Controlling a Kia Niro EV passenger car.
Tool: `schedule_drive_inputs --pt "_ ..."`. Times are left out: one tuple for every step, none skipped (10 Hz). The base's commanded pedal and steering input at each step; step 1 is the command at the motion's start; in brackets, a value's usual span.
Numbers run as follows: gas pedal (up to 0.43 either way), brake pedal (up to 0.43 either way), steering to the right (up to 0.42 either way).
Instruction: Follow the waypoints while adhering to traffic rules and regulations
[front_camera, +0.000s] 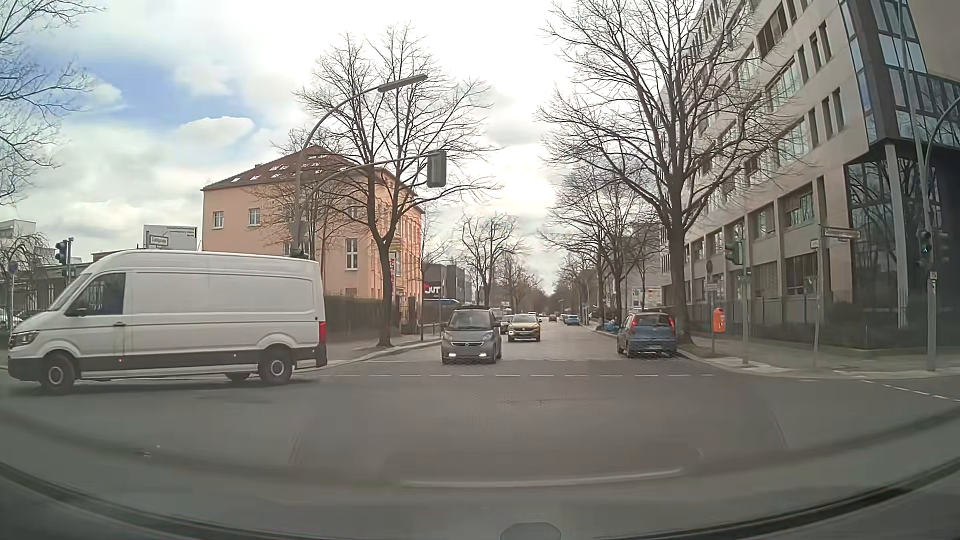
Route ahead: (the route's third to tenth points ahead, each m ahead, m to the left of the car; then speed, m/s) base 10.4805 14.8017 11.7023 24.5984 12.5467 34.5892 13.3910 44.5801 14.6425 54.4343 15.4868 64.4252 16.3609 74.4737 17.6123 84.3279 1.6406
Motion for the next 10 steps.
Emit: schedule_drive_inputs --pt "0.0 0.268 -0.015" --pt "0.0 0.256 -0.014" --pt "0.0 0.244 -0.009" --pt "0.0 0.238 -0.005" --pt "0.0 0.226 -0.005" --pt "0.0 0.201 -0.004" --pt "0.0 0.195 -0.004" --pt "0.0 0.183 -0.004" --pt "0.0 0.165 -0.004" --pt "0.0 0.159 -0.004"
